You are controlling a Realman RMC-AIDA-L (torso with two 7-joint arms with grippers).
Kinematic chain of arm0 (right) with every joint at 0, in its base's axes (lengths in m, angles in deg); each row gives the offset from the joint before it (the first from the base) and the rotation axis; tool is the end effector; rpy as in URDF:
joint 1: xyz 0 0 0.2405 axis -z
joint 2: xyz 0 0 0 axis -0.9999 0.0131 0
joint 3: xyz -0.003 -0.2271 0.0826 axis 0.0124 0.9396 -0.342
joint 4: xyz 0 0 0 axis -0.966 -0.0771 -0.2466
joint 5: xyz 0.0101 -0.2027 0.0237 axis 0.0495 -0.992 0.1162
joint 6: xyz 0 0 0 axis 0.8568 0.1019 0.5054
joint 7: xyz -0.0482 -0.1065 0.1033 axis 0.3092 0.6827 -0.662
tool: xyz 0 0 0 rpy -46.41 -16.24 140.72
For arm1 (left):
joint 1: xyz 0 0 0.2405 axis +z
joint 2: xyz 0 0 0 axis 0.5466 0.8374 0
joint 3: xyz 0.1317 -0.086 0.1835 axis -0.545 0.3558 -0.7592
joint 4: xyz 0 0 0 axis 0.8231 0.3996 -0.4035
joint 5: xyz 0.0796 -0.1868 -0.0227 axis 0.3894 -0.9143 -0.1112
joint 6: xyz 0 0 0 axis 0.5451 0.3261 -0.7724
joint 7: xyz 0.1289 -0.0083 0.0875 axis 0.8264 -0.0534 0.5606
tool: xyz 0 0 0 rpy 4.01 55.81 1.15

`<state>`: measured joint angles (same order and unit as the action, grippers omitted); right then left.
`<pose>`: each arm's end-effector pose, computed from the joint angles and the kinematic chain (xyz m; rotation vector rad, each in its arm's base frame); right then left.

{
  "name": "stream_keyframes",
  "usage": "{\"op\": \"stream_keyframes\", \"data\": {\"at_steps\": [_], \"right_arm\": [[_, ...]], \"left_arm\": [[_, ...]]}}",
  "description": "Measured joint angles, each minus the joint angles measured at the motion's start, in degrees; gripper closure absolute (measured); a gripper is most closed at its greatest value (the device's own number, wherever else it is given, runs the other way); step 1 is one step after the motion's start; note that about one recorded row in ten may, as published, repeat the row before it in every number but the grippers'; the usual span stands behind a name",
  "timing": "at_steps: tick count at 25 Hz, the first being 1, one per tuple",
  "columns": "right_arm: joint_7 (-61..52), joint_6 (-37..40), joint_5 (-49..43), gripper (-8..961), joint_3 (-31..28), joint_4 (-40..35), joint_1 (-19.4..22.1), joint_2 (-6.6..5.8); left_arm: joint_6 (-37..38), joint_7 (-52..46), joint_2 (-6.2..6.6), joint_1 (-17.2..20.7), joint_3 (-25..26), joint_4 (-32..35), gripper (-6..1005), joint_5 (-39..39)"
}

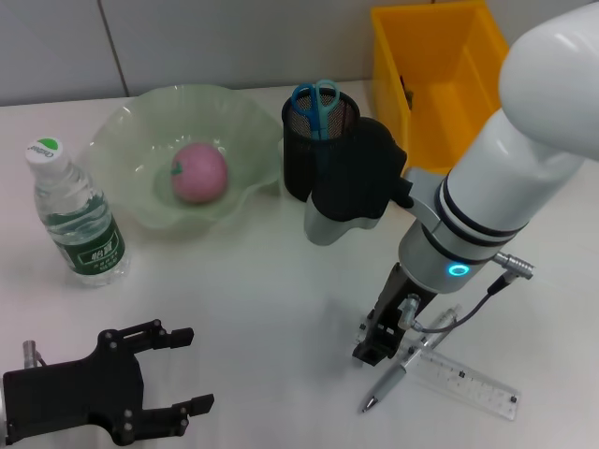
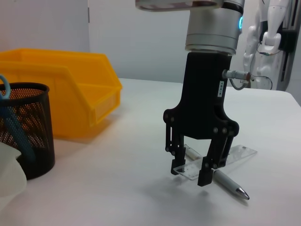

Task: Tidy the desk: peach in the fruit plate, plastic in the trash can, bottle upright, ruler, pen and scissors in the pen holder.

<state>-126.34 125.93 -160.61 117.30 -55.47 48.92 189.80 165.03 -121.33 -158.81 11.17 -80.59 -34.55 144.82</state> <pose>0.1526 0.3136 -0.0833 -2.7795 0.6861 -0.7608 -0.2902 0.2487 -0.0339 -2.8601 -0.2411 -0.6236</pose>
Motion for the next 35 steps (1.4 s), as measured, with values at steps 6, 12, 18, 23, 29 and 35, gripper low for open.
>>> {"op": "stream_keyframes", "data": {"at_steps": [6, 12, 18, 23, 29, 35], "right_arm": [[-0.4, -0.1, 0.0, 494, 0.4, 0.1, -0.1, 0.0], [-0.5, -0.2, 0.0, 530, 0.3, 0.1, -0.2, 0.0], [-0.5, -0.1, 0.0, 572, -0.8, -0.9, -0.3, -0.05], [0.0, 0.4, 0.3, 572, -5.7, -4.7, 0.0, -0.34], [2.9, -0.5, 2.9, 573, -12.3, -9.3, 0.3, -0.4], [5.7, -4.6, 6.3, 569, -17.2, -10.8, 0.4, -0.44]], "left_arm": [[0.0, 0.0, 0.0, 0.0, 0.0, 0.2, 202, 0.0], [0.1, 0.0, 0.0, 0.2, 0.1, 0.3, 202, 0.0], [0.1, 0.0, 0.09, 0.2, 0.2, 0.3, 202, 0.0], [0.1, 0.0, 0.09, 0.4, 0.3, 0.3, 202, 0.0], [0.1, -0.2, 0.09, 0.5, 0.5, 0.3, 202, 0.0], [0.2, -0.5, 0.09, 0.5, 0.4, 0.2, 202, -0.2]]}}
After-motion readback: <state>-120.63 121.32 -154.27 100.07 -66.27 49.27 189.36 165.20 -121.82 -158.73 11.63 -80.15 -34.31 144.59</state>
